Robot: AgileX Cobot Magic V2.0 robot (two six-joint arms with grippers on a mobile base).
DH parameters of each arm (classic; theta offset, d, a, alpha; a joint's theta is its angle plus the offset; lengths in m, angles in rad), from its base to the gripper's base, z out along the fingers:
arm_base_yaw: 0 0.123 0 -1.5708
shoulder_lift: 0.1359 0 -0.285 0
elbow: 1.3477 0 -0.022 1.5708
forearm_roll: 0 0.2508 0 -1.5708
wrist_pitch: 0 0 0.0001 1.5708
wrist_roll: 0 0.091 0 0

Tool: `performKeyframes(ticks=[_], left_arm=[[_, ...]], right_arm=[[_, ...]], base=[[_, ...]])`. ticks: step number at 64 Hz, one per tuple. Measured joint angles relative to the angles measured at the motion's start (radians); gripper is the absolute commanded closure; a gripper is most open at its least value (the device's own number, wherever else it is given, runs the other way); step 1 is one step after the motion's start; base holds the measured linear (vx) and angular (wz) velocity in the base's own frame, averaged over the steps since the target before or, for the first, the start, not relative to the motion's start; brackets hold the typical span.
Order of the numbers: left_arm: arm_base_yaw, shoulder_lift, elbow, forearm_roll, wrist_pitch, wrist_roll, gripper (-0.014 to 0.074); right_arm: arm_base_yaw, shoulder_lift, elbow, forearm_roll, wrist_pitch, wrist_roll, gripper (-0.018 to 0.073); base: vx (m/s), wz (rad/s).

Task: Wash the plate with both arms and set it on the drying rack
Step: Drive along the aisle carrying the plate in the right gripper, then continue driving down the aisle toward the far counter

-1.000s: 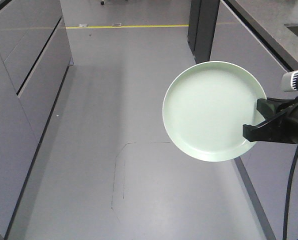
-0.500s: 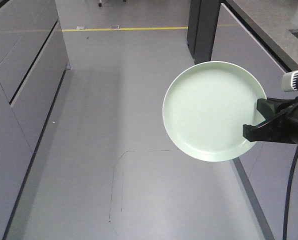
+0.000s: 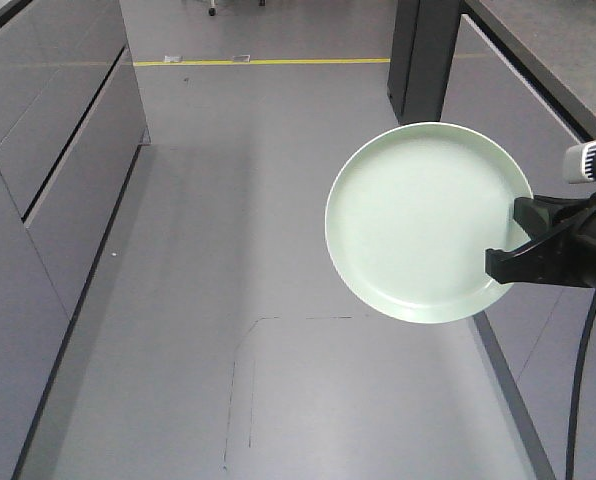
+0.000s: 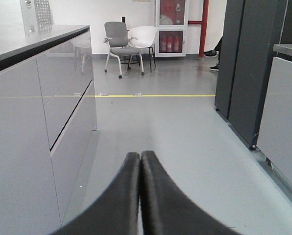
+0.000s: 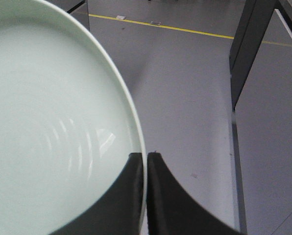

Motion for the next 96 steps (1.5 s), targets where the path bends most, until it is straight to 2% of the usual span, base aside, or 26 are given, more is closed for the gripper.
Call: performKeyframes(ticks=[96], left_arm=[[-0.011, 0.000, 0.000, 0.000, 0.000, 0.000, 0.0602]], right_arm=[[0.000, 0.000, 0.000, 0.000, 0.000, 0.000, 0.0569]], base=[[0.17, 0.02]])
